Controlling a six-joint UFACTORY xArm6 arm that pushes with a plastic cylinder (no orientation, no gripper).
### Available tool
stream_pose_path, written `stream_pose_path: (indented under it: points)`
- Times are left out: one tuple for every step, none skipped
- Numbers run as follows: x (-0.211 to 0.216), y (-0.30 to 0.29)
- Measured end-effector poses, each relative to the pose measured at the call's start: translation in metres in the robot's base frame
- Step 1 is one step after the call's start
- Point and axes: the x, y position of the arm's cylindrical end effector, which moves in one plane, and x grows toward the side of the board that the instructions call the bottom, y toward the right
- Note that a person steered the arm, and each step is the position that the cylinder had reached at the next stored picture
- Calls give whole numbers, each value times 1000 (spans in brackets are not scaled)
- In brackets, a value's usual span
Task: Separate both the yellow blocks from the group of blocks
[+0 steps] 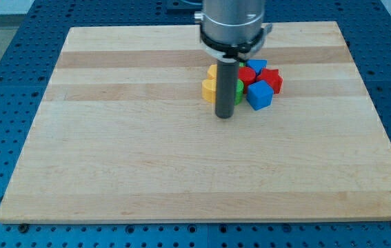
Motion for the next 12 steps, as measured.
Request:
stream_pose_path:
  points:
    - [-18, -10]
    - [-36, -10]
    - [-62, -10]
    - [-88, -10]
    - [-117, -10]
    - [-133, -10]
    - [-131, -13]
    - [-130, -46]
    - [-141, -90]
    - [-189, -97]
    - [-230, -73]
    - [-245, -43]
